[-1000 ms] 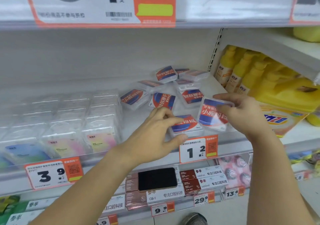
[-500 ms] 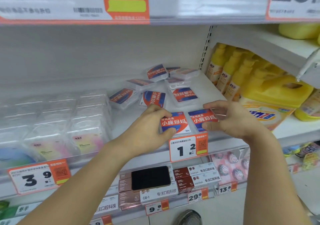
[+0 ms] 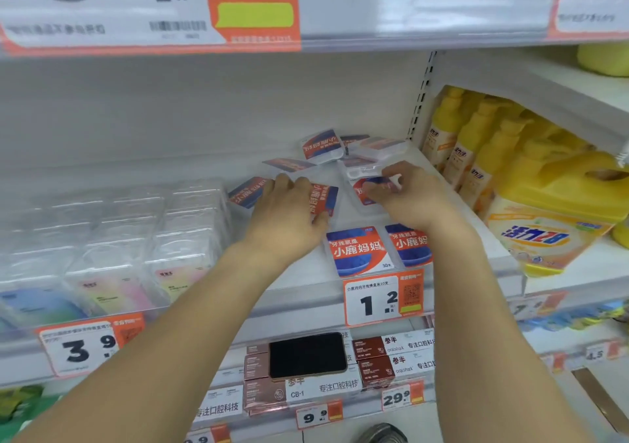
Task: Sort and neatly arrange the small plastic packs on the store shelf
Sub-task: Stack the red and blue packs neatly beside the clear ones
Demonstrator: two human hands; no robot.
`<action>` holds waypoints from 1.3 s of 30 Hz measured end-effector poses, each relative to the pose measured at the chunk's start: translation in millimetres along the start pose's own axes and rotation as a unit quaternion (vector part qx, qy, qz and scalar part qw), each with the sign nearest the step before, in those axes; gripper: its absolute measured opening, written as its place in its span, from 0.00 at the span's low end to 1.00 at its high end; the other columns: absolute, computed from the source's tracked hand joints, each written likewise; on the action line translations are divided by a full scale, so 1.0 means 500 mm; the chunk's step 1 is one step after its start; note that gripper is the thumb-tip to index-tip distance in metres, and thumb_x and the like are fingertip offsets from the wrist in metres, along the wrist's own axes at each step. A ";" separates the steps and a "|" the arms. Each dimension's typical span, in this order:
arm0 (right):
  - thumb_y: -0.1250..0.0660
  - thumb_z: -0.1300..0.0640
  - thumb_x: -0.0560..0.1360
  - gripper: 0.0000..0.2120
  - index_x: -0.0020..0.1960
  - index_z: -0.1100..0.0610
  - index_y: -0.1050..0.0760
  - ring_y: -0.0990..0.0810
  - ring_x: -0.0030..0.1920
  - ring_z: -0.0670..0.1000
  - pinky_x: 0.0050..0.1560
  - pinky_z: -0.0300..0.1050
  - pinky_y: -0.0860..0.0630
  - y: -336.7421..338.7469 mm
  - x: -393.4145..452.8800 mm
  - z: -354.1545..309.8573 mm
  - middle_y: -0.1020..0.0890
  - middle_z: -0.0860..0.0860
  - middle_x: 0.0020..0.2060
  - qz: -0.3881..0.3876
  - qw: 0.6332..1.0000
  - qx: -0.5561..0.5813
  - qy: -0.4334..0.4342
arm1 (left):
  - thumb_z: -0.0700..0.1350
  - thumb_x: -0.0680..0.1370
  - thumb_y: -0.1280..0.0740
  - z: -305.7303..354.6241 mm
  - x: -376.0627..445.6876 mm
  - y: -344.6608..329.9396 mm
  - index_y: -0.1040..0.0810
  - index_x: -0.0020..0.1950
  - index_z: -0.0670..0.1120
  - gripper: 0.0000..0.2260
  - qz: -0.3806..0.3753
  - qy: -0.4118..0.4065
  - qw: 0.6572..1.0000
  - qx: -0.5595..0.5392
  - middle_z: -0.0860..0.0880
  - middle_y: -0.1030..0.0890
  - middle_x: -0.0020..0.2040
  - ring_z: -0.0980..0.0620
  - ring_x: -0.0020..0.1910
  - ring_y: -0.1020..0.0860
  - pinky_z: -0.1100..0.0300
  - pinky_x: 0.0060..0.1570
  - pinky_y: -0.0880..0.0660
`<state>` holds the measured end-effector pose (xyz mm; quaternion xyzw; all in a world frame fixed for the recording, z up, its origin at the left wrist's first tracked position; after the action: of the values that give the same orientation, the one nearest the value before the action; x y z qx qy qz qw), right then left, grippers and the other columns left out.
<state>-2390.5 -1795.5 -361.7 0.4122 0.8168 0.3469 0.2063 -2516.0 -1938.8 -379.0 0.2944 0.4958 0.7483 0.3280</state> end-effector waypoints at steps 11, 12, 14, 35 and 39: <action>0.17 0.61 0.61 0.37 0.64 0.51 0.31 0.25 0.52 0.51 0.44 0.44 0.26 0.003 0.030 -0.031 0.24 0.50 0.56 0.051 0.995 0.079 -0.021 | 0.55 0.70 0.25 -0.020 0.036 -0.028 0.32 0.69 0.55 0.30 -0.023 0.091 0.982 -0.162 0.53 0.24 0.65 0.50 0.62 0.23 0.53 0.60 0.26; 0.17 0.60 0.62 0.37 0.64 0.51 0.31 0.25 0.52 0.51 0.42 0.42 0.25 0.014 0.029 -0.029 0.25 0.48 0.55 0.055 0.993 0.100 -0.016 | 0.54 0.69 0.24 -0.022 0.039 -0.027 0.32 0.69 0.55 0.31 -0.019 0.099 0.979 -0.177 0.53 0.24 0.65 0.50 0.61 0.23 0.53 0.60 0.26; 0.18 0.61 0.64 0.34 0.65 0.51 0.29 0.23 0.52 0.50 0.37 0.38 0.25 0.036 0.024 -0.023 0.24 0.48 0.55 0.074 0.987 0.143 -0.008 | 0.55 0.66 0.21 -0.027 0.044 -0.028 0.34 0.70 0.56 0.36 -0.021 0.107 0.977 -0.185 0.51 0.25 0.66 0.49 0.62 0.24 0.52 0.60 0.26; 0.20 0.55 0.65 0.27 0.60 0.51 0.27 0.14 0.43 0.54 0.43 0.54 0.16 0.096 -0.027 0.042 0.16 0.51 0.49 0.009 0.993 0.118 -0.020 | 0.58 0.72 0.28 0.039 -0.082 -0.015 0.35 0.56 0.51 0.22 0.093 0.083 0.970 -0.209 0.51 0.24 0.58 0.52 0.56 0.23 0.64 0.45 0.27; 0.19 0.48 0.63 0.25 0.53 0.56 0.25 0.14 0.41 0.55 0.41 0.54 0.15 0.109 -0.031 0.062 0.16 0.54 0.45 0.001 0.996 0.065 -0.055 | 0.63 0.73 0.33 0.030 -0.103 -0.017 0.37 0.62 0.51 0.26 0.083 0.083 0.983 -0.139 0.52 0.20 0.56 0.50 0.52 0.19 0.56 0.44 0.19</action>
<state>-2333.4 -1772.7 -341.7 0.4440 0.8247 0.2696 0.2235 -2471.2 -1968.5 -387.6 0.2233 0.3861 0.8564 0.2601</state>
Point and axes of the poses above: each hand's wrist, its own x-axis towards the middle knuckle, its own y-axis out of the back of the hand, z = x × y, the point moved 1 cm from there along x, towards the middle knuckle
